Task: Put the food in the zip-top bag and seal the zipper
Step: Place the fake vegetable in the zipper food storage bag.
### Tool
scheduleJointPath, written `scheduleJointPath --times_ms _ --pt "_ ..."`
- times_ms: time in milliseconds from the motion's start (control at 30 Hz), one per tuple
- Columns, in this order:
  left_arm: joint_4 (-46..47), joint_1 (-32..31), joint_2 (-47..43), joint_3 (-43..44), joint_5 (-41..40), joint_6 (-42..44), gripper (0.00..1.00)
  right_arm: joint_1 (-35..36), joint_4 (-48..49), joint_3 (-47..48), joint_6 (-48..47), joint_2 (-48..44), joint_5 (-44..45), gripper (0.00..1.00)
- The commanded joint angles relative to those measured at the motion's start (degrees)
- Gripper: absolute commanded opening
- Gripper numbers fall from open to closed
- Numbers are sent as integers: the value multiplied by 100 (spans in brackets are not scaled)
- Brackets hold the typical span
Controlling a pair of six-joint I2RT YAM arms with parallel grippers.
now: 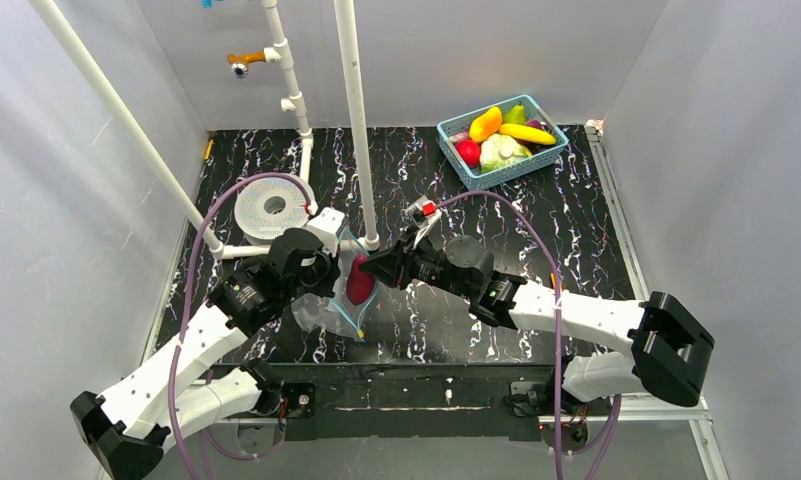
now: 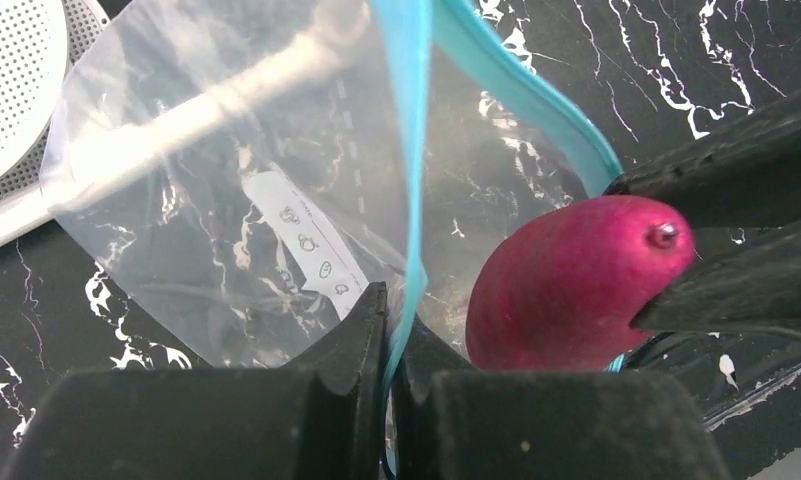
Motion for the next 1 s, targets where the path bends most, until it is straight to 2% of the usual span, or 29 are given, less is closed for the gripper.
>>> scheduleJointPath --times_ms 0,200,400,467,567,633,767,967 --pt "75 14 -164 -38 -211 -1 0 39 -652 185 79 74 -206 1" --pt "164 16 -271 -117 -366 35 0 71 -2045 924 334 424 -417 1" --pt "167 15 -263 -114 -369 61 0 73 -2419 1127 572 564 -1 4" --pt "168 16 -267 -126 -364 61 0 73 -2620 1309 543 631 15 12" --pt "165 18 -266 -124 -361 60 0 73 -2888 1570 503 714 -12 40" --pt "164 12 -264 -117 -360 60 0 76 -3026 1687 435 727 -10 50" --pt "173 13 -286 -119 -319 61 0 73 -3180 1764 245 628 61 66" --pt "208 17 -353 -147 -325 70 0 73 -3539 1883 -33 419 179 71"
